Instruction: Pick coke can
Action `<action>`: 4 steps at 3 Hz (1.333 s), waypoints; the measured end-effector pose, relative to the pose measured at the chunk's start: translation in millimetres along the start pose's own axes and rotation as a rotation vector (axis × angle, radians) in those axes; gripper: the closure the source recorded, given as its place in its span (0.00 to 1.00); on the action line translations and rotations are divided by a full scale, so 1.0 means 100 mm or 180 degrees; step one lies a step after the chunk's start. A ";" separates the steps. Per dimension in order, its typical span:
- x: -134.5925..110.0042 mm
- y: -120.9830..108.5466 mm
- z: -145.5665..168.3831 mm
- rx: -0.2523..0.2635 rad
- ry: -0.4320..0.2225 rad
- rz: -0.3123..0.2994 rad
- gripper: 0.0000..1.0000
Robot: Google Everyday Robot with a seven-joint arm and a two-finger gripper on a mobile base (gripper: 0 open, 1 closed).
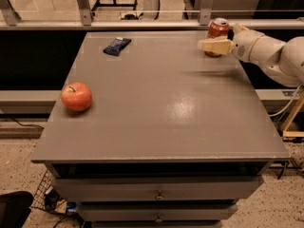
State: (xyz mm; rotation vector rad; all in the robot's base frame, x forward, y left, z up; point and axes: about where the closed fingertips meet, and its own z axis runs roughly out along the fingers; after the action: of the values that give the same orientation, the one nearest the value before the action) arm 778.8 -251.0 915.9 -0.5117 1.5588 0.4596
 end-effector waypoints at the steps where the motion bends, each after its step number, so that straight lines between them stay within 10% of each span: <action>1: 0.17 -0.04 0.10 -0.0057 0.0033 0.0083 0.00; 4: 0.28 -0.03 0.24 -0.0143 0.0006 0.0123 0.65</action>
Offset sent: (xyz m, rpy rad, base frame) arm 0.0287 -0.0030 -0.0428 0.0465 0.0224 0.0471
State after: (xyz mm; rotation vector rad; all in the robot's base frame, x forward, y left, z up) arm 799.2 -241.4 886.4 -0.5173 1.5652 0.5249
